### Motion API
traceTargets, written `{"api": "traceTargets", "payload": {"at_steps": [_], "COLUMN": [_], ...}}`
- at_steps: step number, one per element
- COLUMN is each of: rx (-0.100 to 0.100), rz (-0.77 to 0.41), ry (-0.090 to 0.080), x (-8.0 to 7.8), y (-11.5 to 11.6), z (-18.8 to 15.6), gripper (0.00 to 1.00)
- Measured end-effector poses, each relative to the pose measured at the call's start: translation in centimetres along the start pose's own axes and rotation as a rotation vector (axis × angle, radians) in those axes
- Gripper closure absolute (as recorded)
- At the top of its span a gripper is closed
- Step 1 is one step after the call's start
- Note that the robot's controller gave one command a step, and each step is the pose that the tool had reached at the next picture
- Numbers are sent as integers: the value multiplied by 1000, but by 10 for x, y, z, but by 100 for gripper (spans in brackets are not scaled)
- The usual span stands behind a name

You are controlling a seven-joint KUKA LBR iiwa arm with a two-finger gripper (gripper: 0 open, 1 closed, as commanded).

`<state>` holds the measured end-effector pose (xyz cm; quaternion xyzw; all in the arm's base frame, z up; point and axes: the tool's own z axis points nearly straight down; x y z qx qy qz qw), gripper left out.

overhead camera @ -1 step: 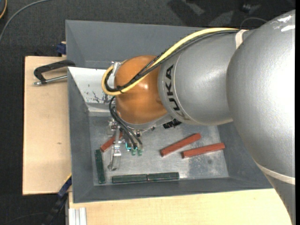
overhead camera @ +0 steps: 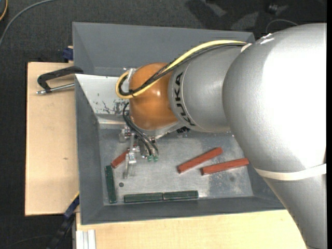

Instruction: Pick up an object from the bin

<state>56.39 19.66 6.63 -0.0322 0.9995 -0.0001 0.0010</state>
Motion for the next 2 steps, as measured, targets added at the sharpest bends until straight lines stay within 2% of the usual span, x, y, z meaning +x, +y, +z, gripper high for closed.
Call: {"api": "traceTargets", "payload": {"at_steps": [1, 2], "rx": [-3, -5], "rz": [-1, 18], "ry": [-2, -14], "x": [0, -13], "y": [3, -15], "z": [-5, -148], "gripper": [100, 100]}}
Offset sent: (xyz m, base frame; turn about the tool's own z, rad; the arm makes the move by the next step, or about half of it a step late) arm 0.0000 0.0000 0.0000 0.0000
